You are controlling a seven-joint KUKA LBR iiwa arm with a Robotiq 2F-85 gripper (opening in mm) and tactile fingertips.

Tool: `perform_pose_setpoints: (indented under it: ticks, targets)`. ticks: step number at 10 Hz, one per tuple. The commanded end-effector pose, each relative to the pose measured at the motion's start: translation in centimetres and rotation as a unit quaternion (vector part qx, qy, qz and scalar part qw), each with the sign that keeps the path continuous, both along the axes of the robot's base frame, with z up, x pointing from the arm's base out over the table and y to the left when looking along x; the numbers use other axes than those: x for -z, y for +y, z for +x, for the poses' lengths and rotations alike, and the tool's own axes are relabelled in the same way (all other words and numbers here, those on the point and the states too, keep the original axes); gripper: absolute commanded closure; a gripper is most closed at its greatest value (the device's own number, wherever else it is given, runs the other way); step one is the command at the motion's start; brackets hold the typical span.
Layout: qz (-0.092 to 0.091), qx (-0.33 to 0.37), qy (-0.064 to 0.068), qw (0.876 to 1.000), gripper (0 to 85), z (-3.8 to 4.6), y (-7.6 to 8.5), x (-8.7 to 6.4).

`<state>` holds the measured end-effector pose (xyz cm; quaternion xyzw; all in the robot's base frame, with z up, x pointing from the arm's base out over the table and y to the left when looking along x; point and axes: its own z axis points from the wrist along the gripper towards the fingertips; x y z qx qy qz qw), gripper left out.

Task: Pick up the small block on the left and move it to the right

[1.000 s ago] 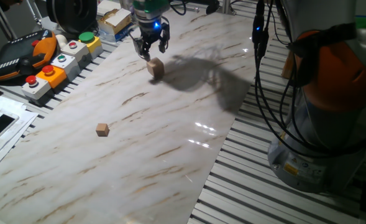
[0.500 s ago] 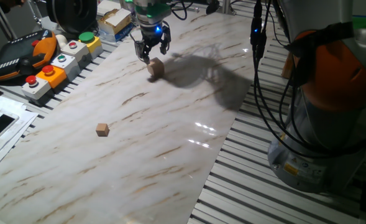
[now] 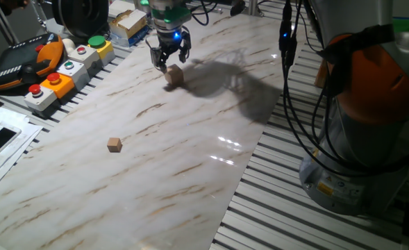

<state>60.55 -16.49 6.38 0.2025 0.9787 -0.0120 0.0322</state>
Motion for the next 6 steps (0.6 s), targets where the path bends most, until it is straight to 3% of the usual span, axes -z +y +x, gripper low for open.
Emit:
perform_pose_setpoints:
  ticks: [1,6]
  targets:
    - [0.001,0.000,-0.001,1.000,6.7,0.07,0.01,0.16]
    - [0.003,0.001,-0.005,1.000,6.7,0.24,0.32,1.09]
